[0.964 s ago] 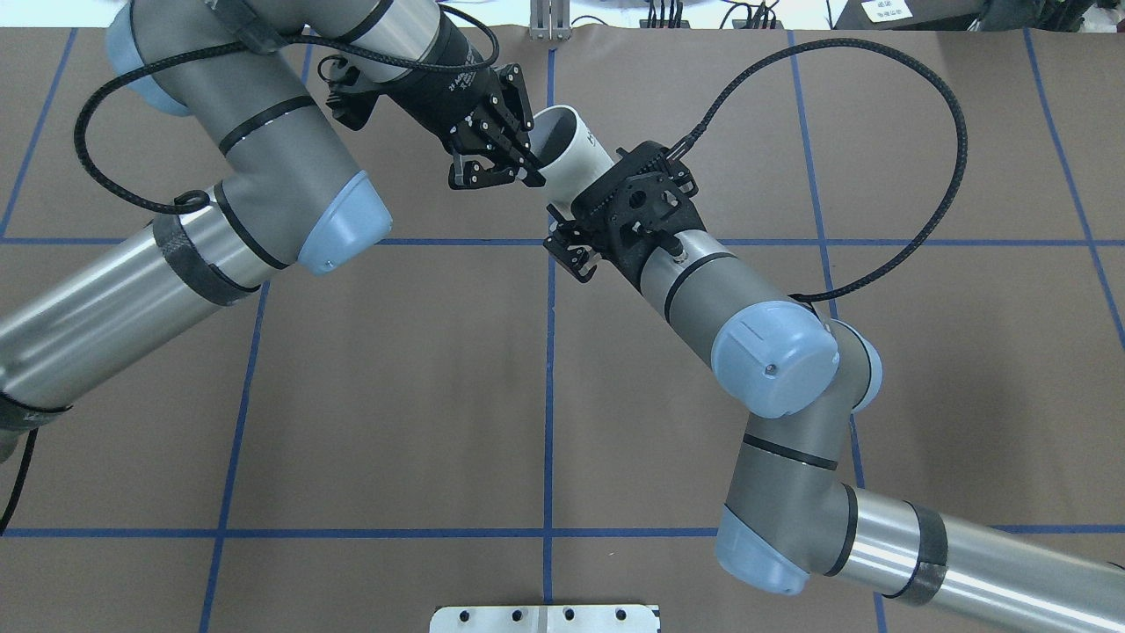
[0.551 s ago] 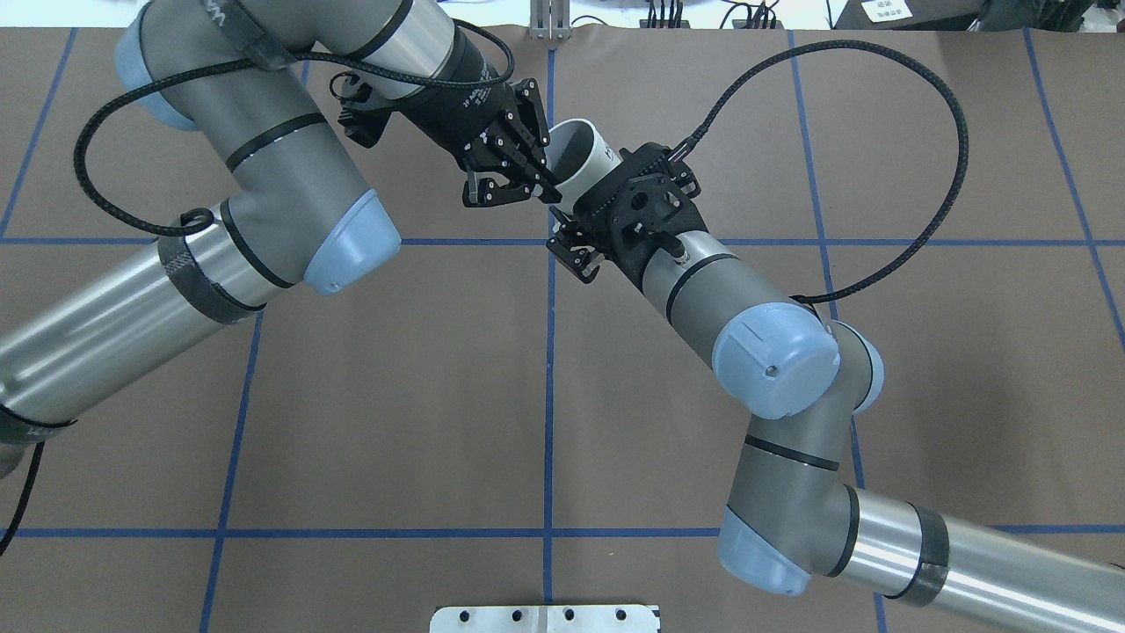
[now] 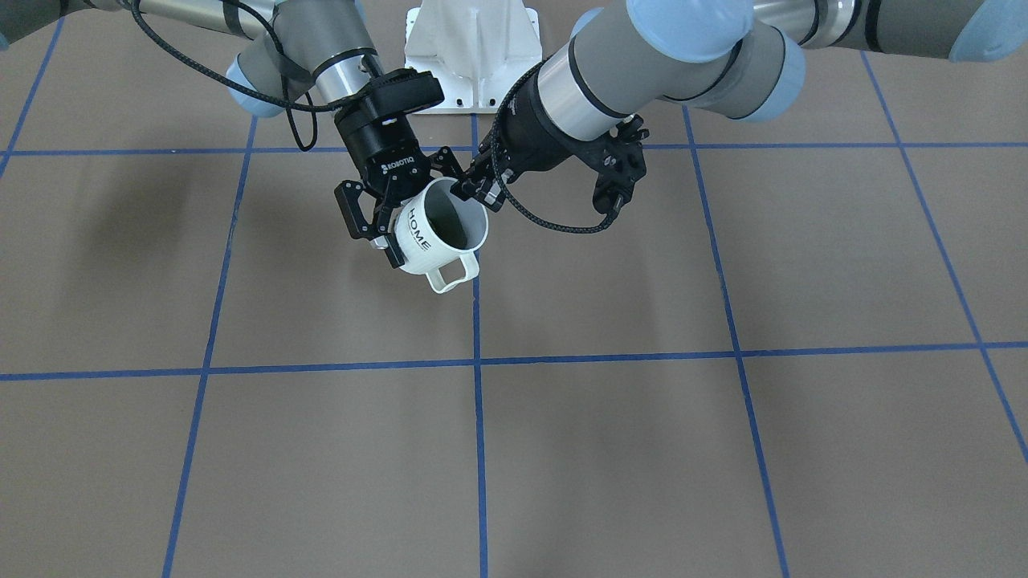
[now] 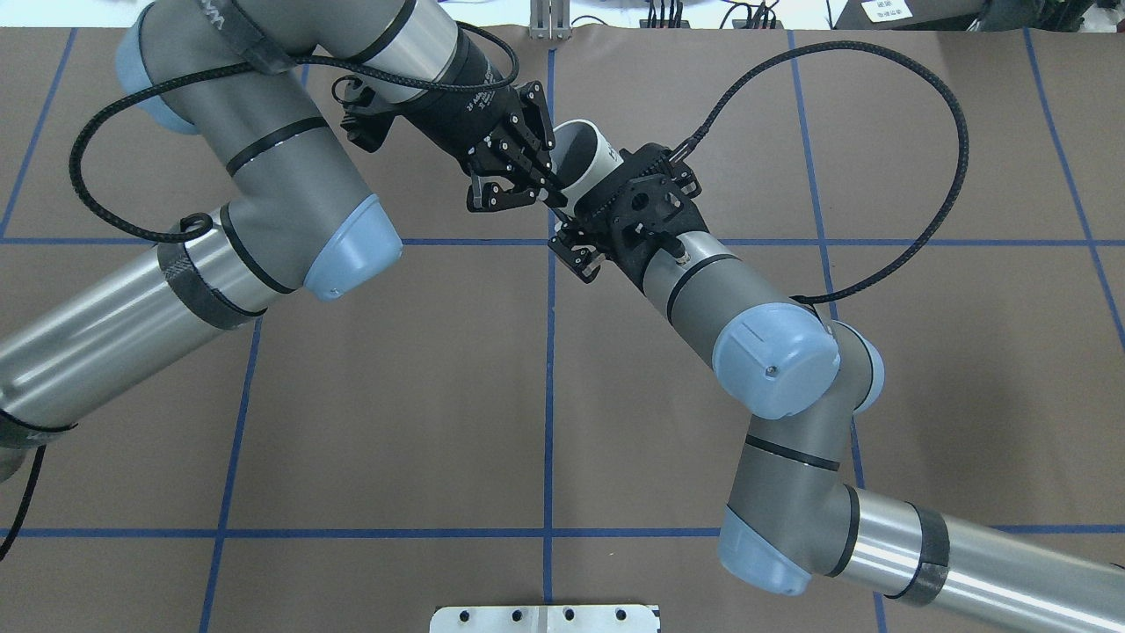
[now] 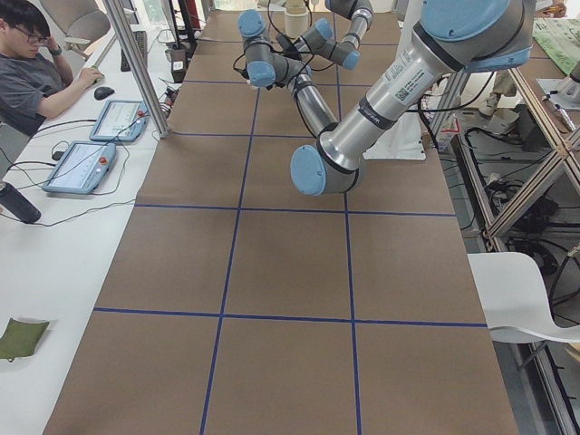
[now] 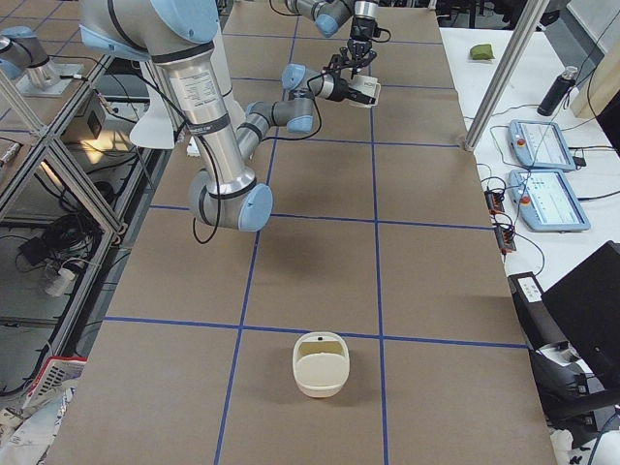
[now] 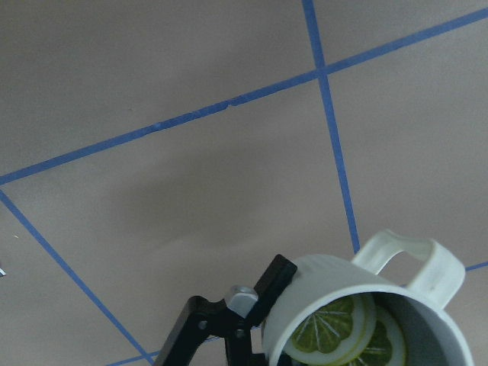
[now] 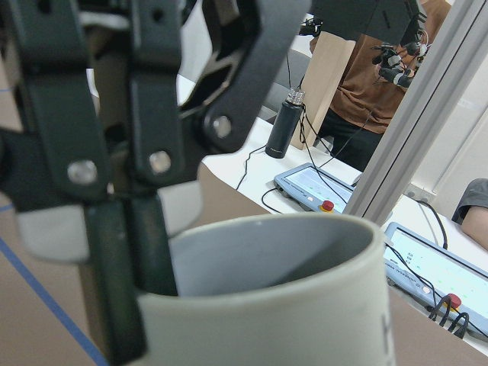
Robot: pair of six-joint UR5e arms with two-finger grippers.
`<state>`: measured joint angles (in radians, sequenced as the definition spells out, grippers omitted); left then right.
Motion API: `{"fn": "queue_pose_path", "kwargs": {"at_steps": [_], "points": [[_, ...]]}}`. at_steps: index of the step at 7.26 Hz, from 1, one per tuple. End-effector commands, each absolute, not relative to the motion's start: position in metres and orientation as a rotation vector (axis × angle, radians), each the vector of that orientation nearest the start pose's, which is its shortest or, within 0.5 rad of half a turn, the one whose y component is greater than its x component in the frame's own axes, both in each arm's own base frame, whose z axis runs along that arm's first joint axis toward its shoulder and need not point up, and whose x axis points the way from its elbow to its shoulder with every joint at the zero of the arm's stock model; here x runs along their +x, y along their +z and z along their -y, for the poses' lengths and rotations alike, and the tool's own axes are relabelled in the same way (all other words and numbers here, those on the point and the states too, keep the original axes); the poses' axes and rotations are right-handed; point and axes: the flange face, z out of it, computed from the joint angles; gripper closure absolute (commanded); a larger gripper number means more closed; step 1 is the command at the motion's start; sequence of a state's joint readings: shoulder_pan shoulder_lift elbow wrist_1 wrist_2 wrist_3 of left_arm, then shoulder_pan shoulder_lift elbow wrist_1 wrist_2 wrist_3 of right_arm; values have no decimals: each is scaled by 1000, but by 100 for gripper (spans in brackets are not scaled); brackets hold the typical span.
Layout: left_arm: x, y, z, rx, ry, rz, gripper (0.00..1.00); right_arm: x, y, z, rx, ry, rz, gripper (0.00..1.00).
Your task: Left arm hands cup to right arm to dump lemon
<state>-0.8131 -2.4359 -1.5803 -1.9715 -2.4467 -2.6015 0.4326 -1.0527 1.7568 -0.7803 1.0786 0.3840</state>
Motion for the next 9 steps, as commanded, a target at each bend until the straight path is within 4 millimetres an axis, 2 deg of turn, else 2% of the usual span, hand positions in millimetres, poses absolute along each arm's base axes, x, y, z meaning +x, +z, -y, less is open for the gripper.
{"fn": "queue_pose_path", "kwargs": {"at_steps": [1,2,3,4,5,6,7,8,9], "points": [[415,61,522,-903,-969,-1142,100,-477,183,413,1327,-249,723,53],[414,59,520,-870,-916,-1174,71,-477,184,413,1327,-249,723,56],[413,59,518,-836,-832,-1197,1,-477,185,413,1324,-249,722,59],[403,60,523,-830,-811,-1204,0,-477,187,413,1322,-251,718,61],[382,63,536,-830,-794,-1209,0,-477,188,413,1322,-251,718,61],[352,68,553,-827,-761,-1216,0,-475,187,412,1324,-249,722,61],[331,93,569,-793,-738,-1220,0,-467,184,417,1332,-232,723,63],[321,113,577,-721,-688,-1238,0,-458,185,426,1330,-208,716,63],[313,138,583,-640,-618,-1254,0,-450,197,433,1303,-161,727,63]]}}
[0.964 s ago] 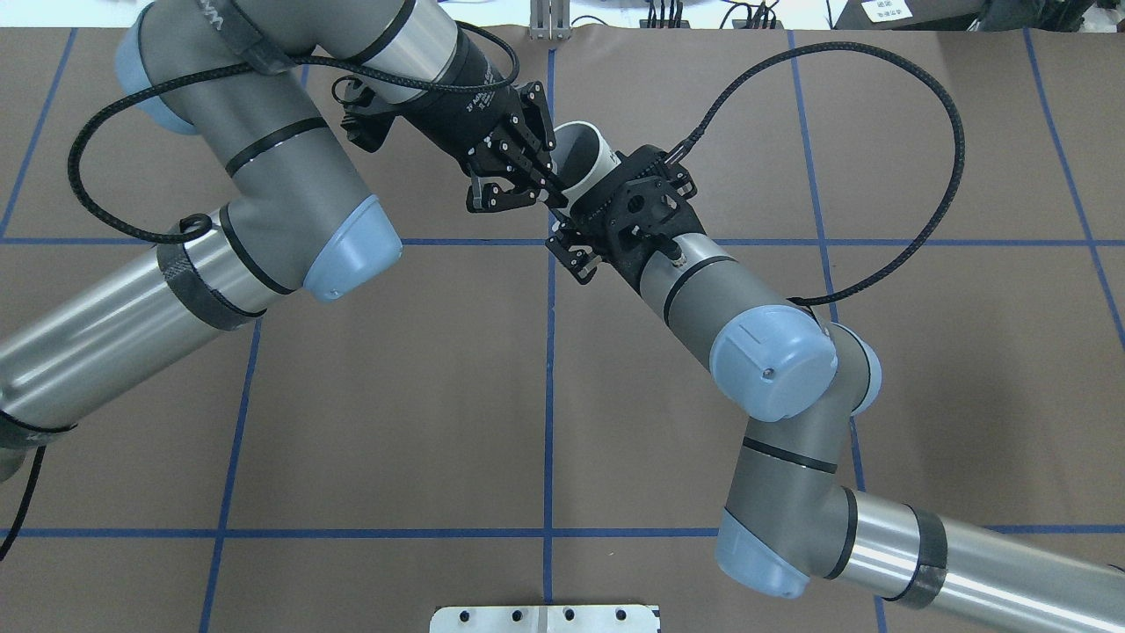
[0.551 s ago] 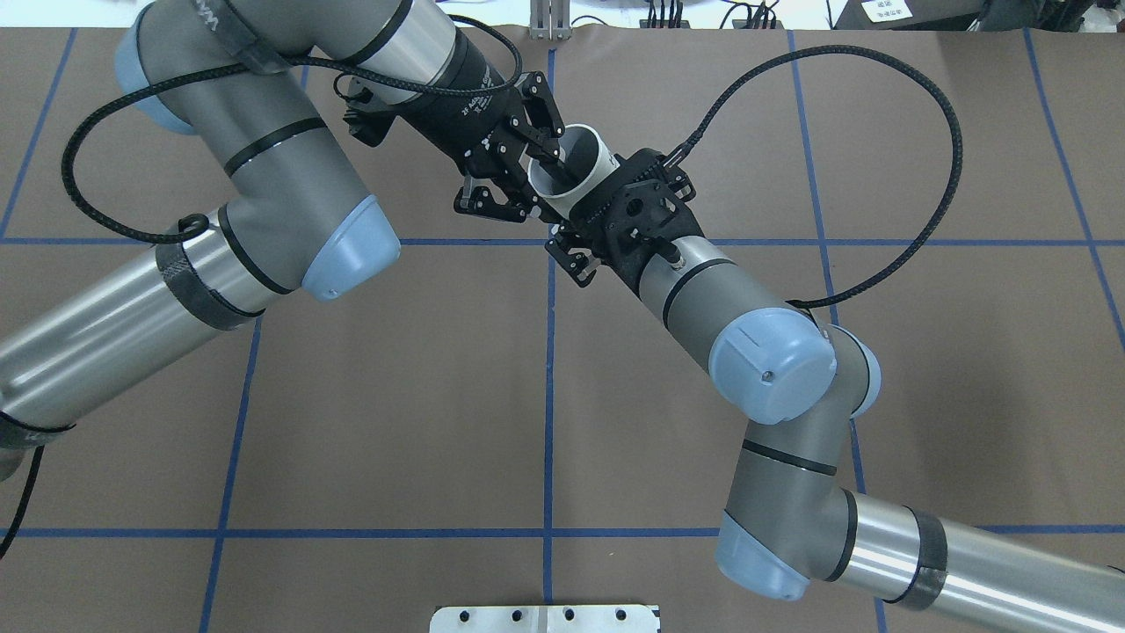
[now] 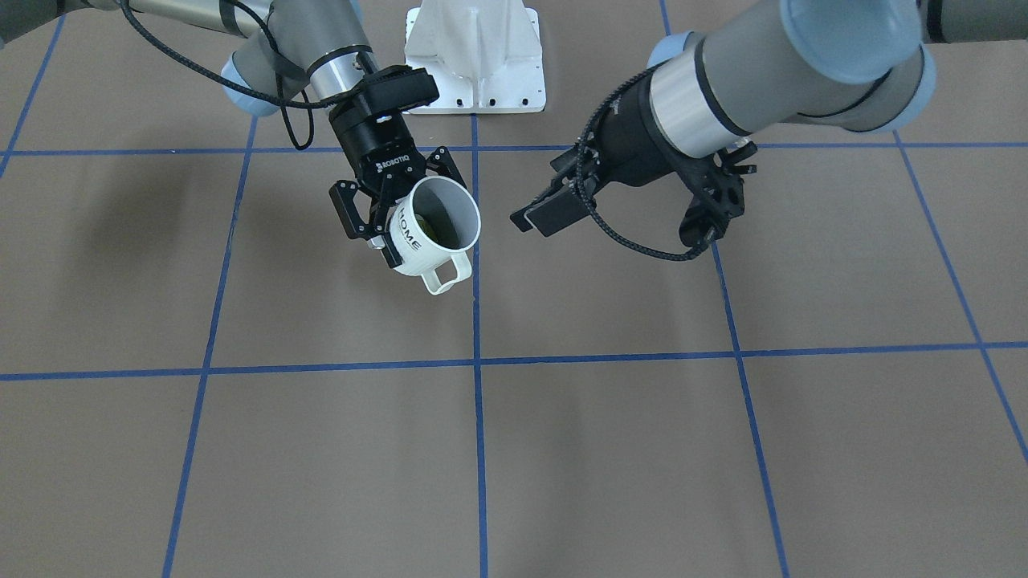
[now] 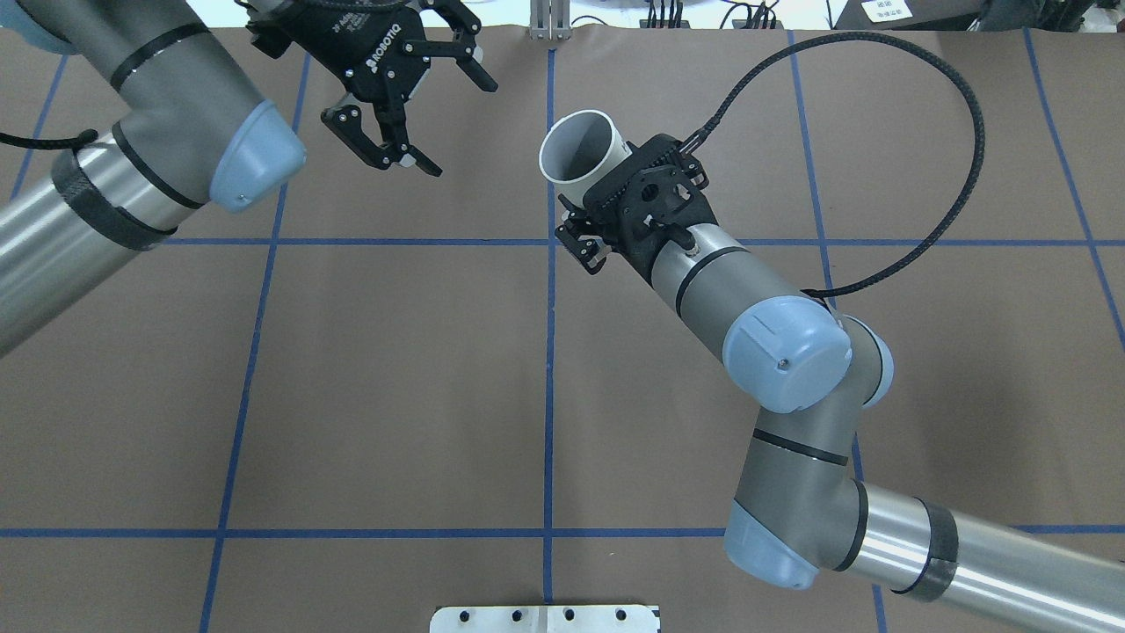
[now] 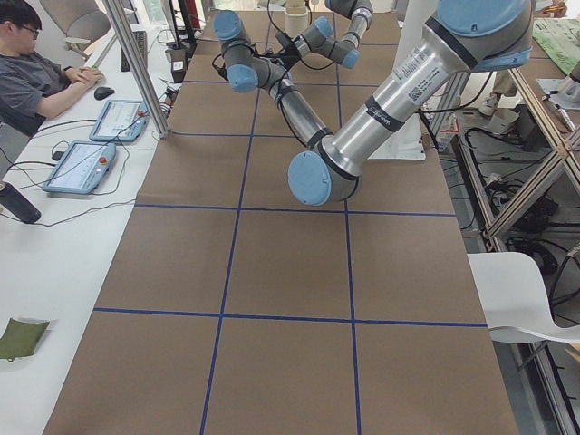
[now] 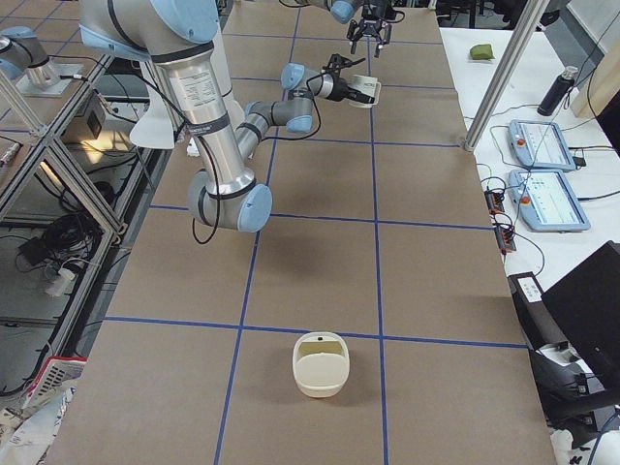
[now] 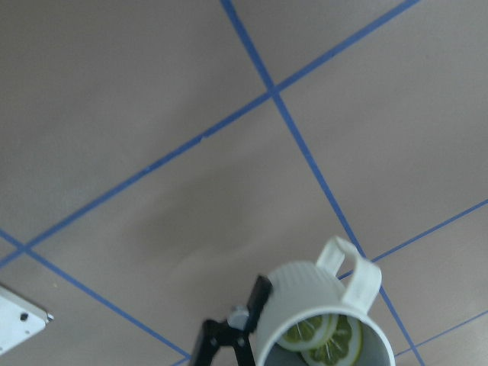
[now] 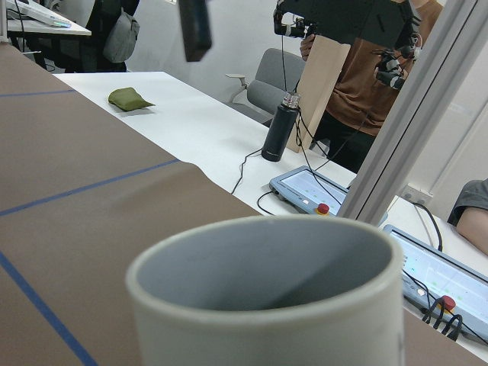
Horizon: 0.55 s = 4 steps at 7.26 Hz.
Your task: Left arm hands cup to right arm to dump lemon
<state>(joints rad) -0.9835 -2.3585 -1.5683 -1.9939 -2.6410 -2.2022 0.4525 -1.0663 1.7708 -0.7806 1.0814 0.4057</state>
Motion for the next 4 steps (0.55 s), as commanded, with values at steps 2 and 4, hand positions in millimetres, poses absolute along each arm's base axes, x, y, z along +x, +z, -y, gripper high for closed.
{"fn": "queue_pose_path", "kwargs": {"at_steps": [2,4], "points": [[301,212,586,-508,-499,-1244,0,-427,213,456,1249,-121,758,62],[267,294,591,-331,-386,-1220,0,-388,250,486,1148,-168,794,62]]}}
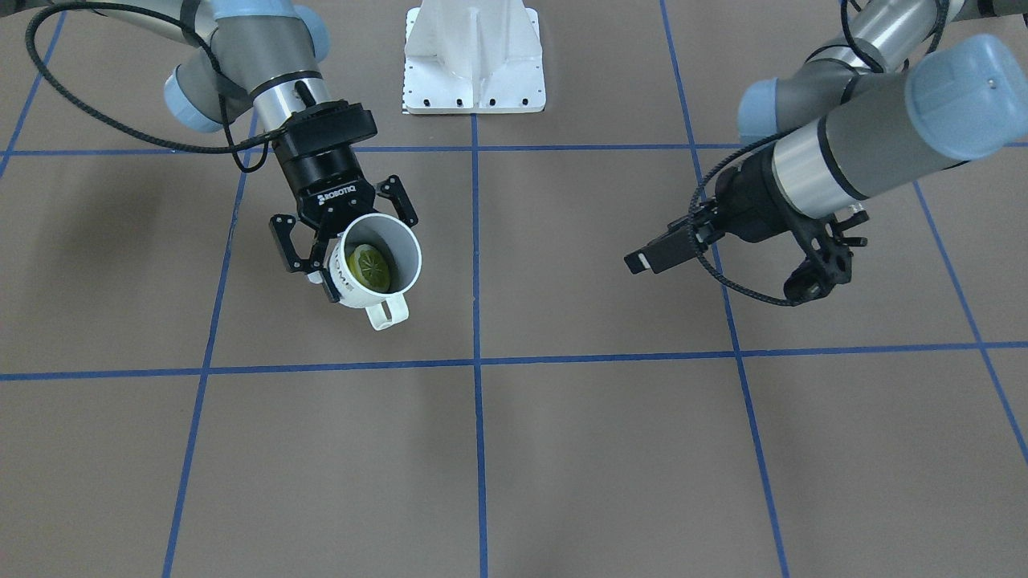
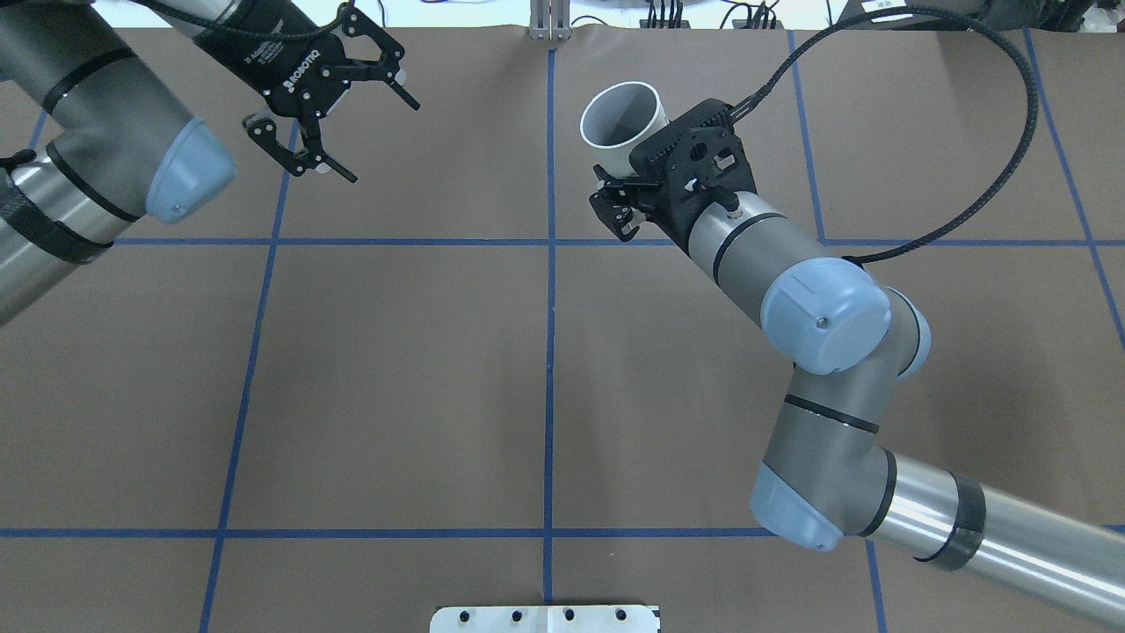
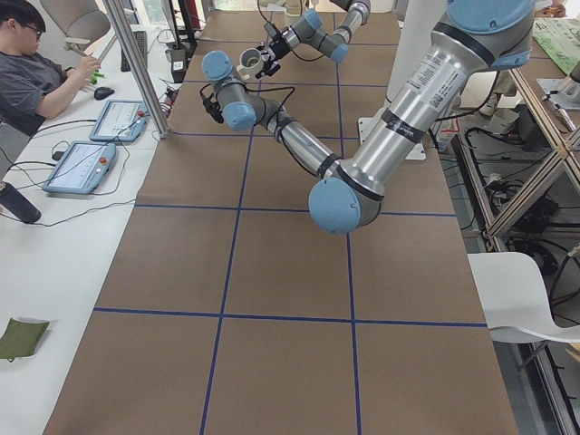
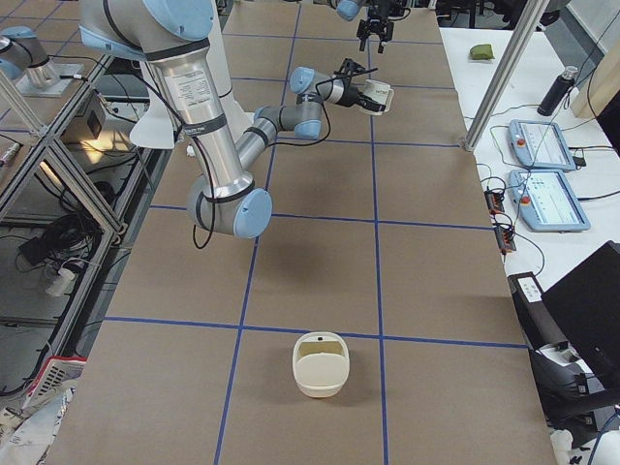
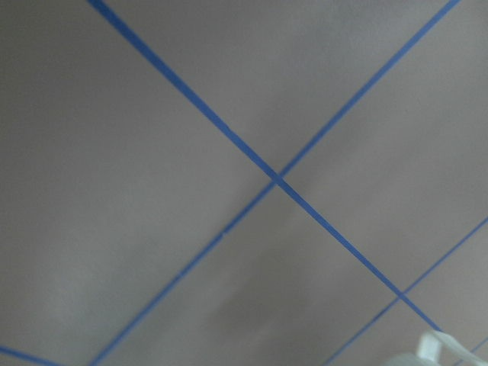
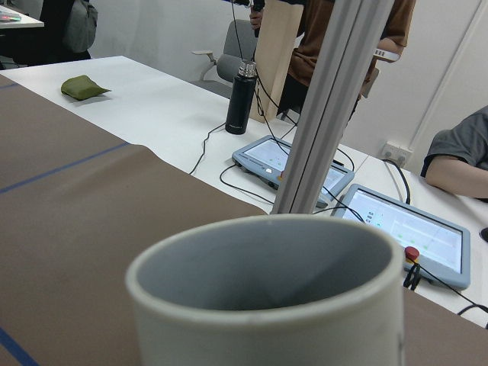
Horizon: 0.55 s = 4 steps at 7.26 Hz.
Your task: Left arm hands cup to right arm to dump lemon
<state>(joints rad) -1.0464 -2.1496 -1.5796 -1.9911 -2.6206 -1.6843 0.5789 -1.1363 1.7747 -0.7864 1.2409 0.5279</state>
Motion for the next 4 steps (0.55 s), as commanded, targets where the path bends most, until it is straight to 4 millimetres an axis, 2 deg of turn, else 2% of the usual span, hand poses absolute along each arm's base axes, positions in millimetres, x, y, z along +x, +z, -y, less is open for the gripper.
{"fn": "queue_pose_path", "kwargs": {"at_steps": [1,3,4], "points": [[259,329,588,-224,-315,-1190,0,-364,263,497,1108,-177,812,62],[243,402,582,17,-134,-1062,0,-293,298,507,1039,-185,827,62],[213,430,586,107,-34,-1000,0,-261,316,497,1015,-157,829,63]]}}
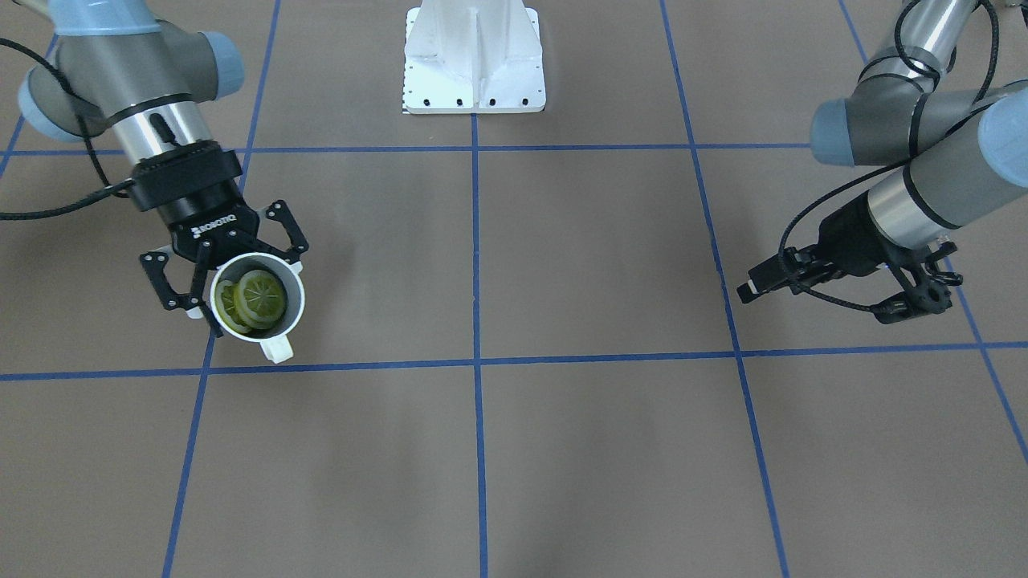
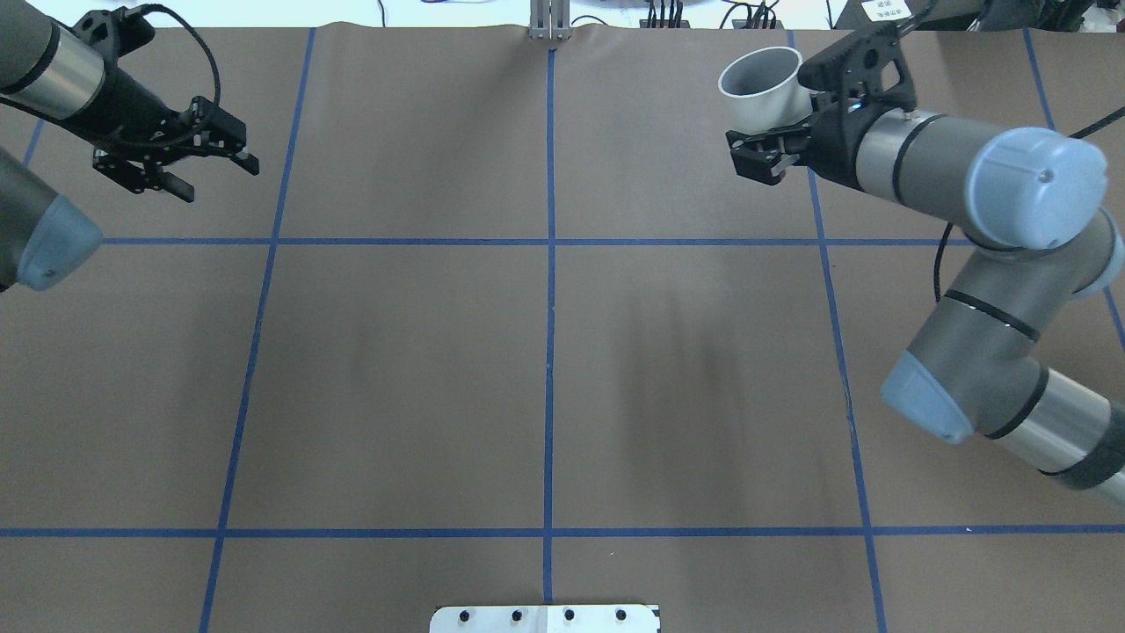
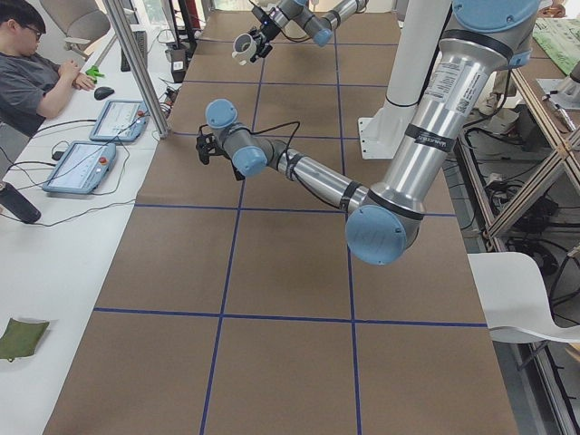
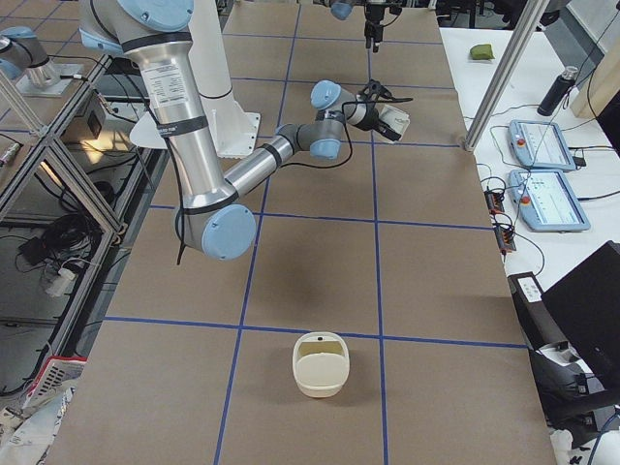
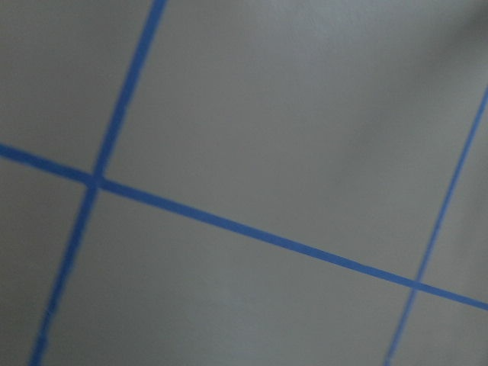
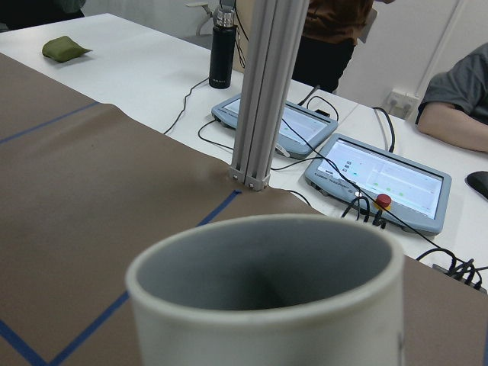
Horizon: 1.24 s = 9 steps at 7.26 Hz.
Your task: Left arm hands cup to right arm to dump lemon
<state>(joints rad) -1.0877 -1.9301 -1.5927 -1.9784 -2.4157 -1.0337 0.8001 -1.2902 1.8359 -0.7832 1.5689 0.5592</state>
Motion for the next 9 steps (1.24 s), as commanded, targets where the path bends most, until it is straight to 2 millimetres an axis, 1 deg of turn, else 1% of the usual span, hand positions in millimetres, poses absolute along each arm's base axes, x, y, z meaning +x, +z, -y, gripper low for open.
{"fn": "queue_pose_path", "kwargs": {"at_steps": [1,2,3,4,6,7,8,9], "points": [[180,445,594,141,26,-951,0,-238,325,487,1010,-129,820,63],[146,471,595,158,87,-906,0,-224,333,475,1008,-90,845,63],[120,490,592,177,139,-876,0,-209,356,457,1041,-69,887,63],[98,502,589,189,139,-863,0,-188,385,440,1056,-57,893,63],[96,503,589,190,139,-862,0,-141,437,399,1078,14,939,63],[95,508,586,183,136,-861,0,-119,460,380,1070,82,979,63],[95,509,585,182,135,-860,0,-100,489,368,1063,177,1045,63],[95,508,585,183,136,-861,0,-83,525,357,1060,261,1106,63]]}}
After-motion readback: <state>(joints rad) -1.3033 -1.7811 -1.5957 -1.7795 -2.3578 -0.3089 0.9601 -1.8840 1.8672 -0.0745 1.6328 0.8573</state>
